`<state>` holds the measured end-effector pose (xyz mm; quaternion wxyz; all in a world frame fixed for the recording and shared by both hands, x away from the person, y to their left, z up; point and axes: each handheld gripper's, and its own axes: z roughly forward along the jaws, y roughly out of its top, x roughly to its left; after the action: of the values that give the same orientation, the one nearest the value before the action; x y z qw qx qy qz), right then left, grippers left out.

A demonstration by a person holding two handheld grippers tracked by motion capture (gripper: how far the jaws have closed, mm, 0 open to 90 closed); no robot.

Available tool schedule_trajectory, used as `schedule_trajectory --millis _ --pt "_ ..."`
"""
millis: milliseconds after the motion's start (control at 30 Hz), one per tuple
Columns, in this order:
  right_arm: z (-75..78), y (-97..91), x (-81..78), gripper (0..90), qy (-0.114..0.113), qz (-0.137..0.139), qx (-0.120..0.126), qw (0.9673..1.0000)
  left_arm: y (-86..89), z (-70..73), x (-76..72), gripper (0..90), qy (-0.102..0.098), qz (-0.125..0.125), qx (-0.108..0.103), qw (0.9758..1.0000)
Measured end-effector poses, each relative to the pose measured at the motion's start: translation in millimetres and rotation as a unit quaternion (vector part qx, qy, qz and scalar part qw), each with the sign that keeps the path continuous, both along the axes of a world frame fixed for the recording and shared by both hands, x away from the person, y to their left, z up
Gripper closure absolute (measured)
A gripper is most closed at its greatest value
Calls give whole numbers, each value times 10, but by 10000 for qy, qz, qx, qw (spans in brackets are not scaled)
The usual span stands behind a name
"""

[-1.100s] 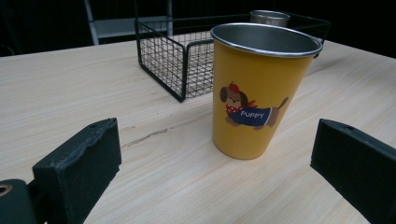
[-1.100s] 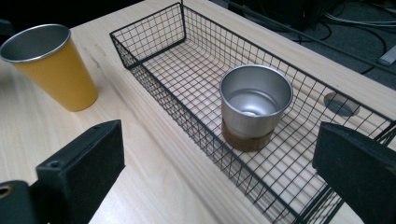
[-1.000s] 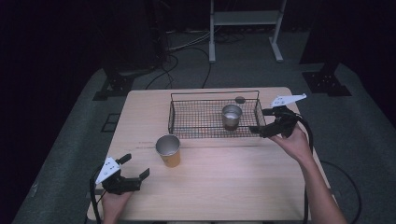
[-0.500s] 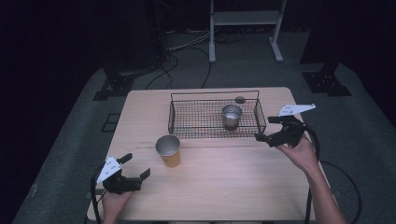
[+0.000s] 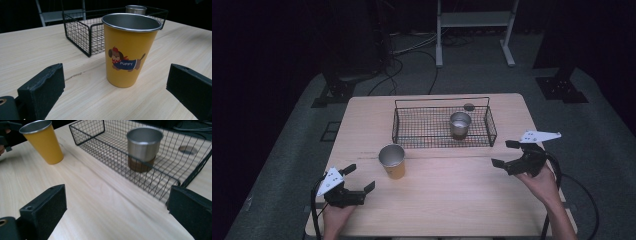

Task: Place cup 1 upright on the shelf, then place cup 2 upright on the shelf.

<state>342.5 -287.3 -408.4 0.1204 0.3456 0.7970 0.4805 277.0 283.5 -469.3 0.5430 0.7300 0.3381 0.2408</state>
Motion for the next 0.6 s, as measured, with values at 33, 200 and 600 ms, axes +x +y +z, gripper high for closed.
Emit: schedule_trajectory --millis 33,200,600 --pt "-32 -17 -39 17 -7 -16 15 10000 -4 -2 1 7 7 -17 -6 10000" --pt "-169 -72 -191 17 -46 -92 135 9999 -30 12 -7 7 -21 -76 -4 10000" --pt "-427 -207 -397 20 -138 -306 202 9992 -119 48 8 7 -18 -234 65 9997"
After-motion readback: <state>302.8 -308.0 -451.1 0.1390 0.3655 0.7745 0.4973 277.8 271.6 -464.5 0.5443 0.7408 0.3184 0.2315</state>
